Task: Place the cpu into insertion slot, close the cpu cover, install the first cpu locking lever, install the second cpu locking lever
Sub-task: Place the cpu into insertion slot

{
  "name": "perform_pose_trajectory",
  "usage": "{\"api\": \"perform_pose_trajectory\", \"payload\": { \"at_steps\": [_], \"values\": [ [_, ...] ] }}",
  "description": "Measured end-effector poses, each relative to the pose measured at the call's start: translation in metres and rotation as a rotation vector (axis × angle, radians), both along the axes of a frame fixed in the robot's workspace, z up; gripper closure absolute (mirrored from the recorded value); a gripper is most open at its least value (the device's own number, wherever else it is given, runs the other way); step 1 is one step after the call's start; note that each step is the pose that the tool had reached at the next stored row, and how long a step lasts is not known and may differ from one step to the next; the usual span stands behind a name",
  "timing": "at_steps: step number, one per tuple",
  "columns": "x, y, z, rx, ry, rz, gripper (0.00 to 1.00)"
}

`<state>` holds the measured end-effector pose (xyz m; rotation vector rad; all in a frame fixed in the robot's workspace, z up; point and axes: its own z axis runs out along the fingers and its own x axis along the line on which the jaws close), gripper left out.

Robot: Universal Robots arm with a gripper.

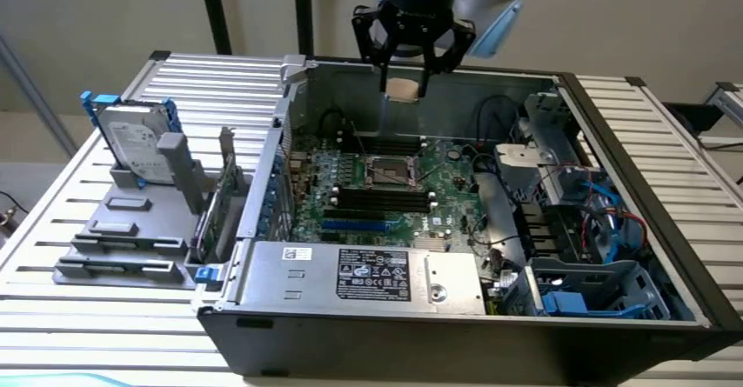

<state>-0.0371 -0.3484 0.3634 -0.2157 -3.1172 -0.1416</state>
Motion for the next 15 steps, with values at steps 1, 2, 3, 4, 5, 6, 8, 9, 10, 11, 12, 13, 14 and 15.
{"api": "perform_pose_trajectory", "payload": {
  "at_steps": [1,2,3,4,5,6,8,9,10,11,12,13,14,15],
  "values": [
    [0.0000,0.0000,0.0000,-0.0001,0.0001,-0.017,0.45],
    [0.0000,0.0000,0.0000,0.0000,0.0001,-0.033,0.45],
    [0.0000,0.0000,0.0000,0.0000,0.0002,-0.050,0.45],
    [0.0000,0.0000,0.0000,0.0000,0.0002,-0.066,0.45],
    [0.0000,0.0000,0.0000,0.0001,0.0002,-0.083,0.45],
    [0.0000,0.0000,0.0000,0.0000,0.0002,-0.099,0.45],
    [0.0000,0.0000,0.0000,0.0000,0.0004,-0.134,0.45],
    [0.0000,0.0000,0.0000,-0.0001,0.0004,-0.151,0.45],
    [0.0000,0.0000,0.0000,0.0000,0.0005,-0.167,0.45],
    [0.0000,0.0000,0.0000,0.0000,0.0005,-0.183,0.45],
    [0.0000,0.0000,0.0000,0.0000,0.0008,-0.200,0.45],
    [0.0000,0.0000,0.0000,0.0000,0.0012,-0.217,0.45],
    [0.0000,0.0000,0.0000,-0.0001,0.0016,-0.231,0.45],
    [0.0000,0.0000,-0.0001,0.0000,0.0021,-0.247,0.45]
  ]
}}
